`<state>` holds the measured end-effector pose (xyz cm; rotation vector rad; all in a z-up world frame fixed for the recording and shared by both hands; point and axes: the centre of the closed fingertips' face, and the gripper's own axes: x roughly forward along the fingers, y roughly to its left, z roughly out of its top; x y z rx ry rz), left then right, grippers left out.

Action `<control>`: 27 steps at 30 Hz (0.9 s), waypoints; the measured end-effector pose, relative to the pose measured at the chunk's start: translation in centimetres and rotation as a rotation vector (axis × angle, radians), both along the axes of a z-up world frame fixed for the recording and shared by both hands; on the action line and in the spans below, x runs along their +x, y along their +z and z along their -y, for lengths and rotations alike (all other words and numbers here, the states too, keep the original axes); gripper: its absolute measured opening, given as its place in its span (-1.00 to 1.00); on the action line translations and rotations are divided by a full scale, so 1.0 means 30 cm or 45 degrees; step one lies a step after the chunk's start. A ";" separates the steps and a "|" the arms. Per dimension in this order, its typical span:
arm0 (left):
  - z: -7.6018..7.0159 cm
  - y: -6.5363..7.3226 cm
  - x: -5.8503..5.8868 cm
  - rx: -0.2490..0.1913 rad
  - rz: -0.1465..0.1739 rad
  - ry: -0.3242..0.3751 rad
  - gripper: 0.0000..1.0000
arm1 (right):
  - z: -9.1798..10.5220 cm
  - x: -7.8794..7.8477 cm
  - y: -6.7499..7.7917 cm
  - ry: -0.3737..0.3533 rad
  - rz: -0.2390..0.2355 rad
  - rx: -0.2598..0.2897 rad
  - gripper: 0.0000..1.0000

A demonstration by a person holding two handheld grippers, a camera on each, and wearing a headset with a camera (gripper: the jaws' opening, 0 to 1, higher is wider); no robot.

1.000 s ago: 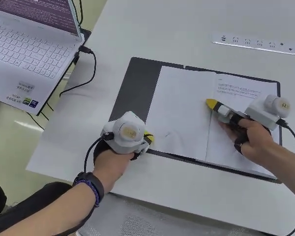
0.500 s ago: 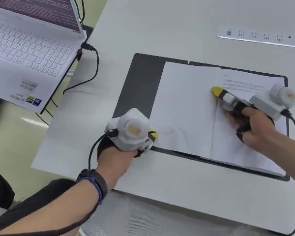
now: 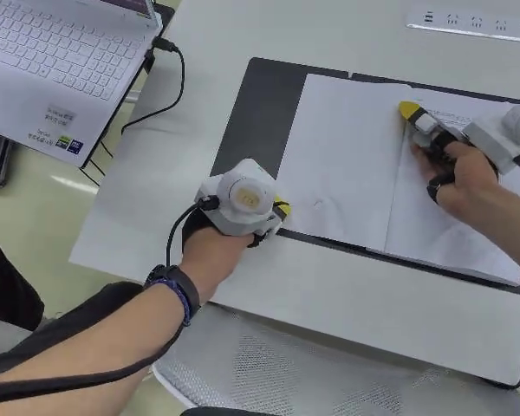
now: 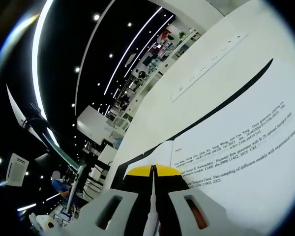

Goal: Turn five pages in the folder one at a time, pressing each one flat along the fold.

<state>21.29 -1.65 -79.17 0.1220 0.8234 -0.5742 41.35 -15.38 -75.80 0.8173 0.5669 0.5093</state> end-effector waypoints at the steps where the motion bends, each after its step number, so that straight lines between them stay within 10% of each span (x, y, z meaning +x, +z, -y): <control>1: 0.000 0.000 0.001 0.001 0.001 -0.001 -1.00 | 0.001 0.008 -0.002 -0.004 0.001 -0.002 -1.00; 16: -0.003 0.001 0.000 0.002 0.005 0.000 -1.00 | 0.031 0.186 -0.065 -0.086 -0.009 -0.015 -1.00; 27: -0.005 0.000 0.000 -0.012 -0.001 0.001 -1.00 | 0.009 0.100 -0.066 0.035 0.019 -0.013 -1.00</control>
